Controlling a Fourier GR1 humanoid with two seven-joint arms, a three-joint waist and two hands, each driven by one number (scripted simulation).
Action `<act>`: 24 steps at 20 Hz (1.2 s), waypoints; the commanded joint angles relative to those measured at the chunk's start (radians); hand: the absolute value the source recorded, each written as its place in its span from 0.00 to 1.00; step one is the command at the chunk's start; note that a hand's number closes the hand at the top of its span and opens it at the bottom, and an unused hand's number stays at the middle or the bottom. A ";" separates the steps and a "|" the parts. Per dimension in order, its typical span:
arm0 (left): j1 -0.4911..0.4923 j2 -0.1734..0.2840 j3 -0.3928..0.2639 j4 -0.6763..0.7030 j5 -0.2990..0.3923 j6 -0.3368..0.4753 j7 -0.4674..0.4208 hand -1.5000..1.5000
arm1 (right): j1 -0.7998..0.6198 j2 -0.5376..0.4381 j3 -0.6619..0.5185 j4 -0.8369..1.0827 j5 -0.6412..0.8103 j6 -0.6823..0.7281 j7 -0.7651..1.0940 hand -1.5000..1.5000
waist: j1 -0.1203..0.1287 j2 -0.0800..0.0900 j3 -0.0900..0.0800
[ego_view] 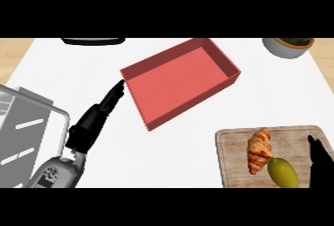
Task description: Pick the lemon from the cutting board and place it in the cardboard box
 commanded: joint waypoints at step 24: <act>-0.075 -0.085 0.124 0.054 -0.066 -0.090 0.038 0.50 | -0.028 0.261 -0.194 0.250 0.052 0.209 -0.104 0.00 | -0.008 -0.001 0.002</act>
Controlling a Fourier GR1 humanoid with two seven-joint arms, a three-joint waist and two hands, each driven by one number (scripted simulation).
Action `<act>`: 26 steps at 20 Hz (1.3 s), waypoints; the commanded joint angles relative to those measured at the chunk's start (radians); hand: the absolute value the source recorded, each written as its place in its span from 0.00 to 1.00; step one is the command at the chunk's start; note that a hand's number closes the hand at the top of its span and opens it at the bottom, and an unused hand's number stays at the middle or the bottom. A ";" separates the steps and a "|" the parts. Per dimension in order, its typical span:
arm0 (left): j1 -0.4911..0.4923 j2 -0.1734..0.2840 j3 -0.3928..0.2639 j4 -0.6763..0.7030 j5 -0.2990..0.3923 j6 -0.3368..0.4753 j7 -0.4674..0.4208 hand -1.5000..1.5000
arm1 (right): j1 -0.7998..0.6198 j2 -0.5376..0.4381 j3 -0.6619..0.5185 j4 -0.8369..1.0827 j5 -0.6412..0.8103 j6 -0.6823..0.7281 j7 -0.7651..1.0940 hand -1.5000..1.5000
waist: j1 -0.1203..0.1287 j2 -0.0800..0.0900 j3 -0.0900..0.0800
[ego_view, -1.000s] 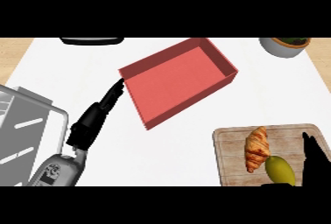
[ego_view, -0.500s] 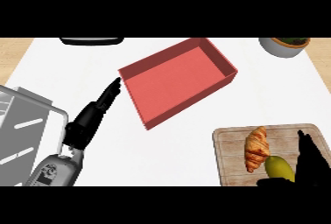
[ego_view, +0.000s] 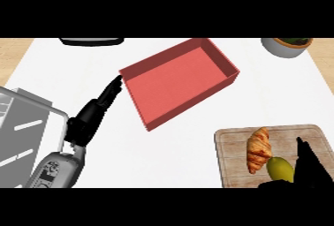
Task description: Pick the lemon from the cutting board and place it in the cardboard box
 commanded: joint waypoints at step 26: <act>-0.002 -0.111 0.058 0.008 -0.099 -0.054 0.012 0.50 | -0.077 0.117 -0.093 0.285 0.206 0.044 -0.121 1.00 | 0.003 0.001 0.000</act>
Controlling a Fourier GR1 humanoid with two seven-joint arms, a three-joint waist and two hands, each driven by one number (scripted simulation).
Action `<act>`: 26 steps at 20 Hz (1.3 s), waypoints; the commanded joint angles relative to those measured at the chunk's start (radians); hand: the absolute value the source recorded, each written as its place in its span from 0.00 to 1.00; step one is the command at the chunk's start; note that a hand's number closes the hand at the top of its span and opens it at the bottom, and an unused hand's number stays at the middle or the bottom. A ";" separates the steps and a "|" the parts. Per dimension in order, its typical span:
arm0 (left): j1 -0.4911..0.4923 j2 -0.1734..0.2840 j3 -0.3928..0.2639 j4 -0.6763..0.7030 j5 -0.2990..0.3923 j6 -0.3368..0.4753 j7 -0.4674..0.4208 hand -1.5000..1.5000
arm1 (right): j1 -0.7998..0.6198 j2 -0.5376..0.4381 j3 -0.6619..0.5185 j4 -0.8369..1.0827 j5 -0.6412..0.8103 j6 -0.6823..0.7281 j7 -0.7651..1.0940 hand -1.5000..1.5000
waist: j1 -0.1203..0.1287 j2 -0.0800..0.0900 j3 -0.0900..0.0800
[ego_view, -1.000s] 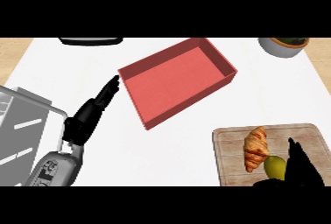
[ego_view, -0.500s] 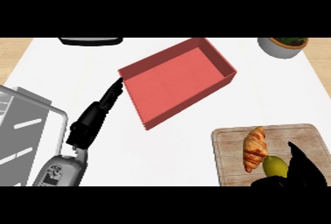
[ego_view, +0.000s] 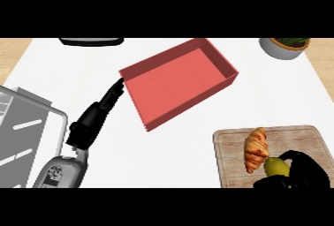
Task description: Pick the lemon from the cutting board and place it in the cardboard box
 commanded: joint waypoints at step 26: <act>-0.013 0.004 0.053 0.005 0.003 -0.032 0.000 0.50 | -0.390 -0.117 0.308 -0.660 -0.194 0.362 -0.797 1.00 | -0.007 0.007 0.015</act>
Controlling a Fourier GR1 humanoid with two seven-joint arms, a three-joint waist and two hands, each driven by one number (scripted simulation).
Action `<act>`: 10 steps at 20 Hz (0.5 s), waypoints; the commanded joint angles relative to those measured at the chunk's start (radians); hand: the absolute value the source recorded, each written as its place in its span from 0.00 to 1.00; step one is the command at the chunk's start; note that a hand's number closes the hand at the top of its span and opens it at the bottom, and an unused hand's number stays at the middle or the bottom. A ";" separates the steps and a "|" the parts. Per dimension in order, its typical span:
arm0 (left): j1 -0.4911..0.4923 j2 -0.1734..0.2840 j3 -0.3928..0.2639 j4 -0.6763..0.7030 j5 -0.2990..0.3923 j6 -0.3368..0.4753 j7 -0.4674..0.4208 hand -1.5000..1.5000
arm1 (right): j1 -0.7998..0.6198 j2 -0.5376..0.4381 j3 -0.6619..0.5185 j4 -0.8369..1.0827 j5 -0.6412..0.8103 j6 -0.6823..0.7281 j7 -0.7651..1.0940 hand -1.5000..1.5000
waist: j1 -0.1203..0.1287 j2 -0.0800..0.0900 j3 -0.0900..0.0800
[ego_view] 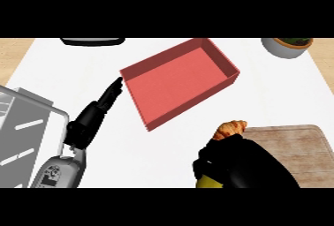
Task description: Pick the lemon from the cutting board and place it in the cardboard box
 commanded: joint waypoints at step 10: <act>0.021 0.008 0.040 0.018 0.003 -0.054 -0.039 0.50 | -0.223 0.191 -0.256 -0.129 -0.207 0.244 0.325 1.00 | 0.003 0.001 -0.001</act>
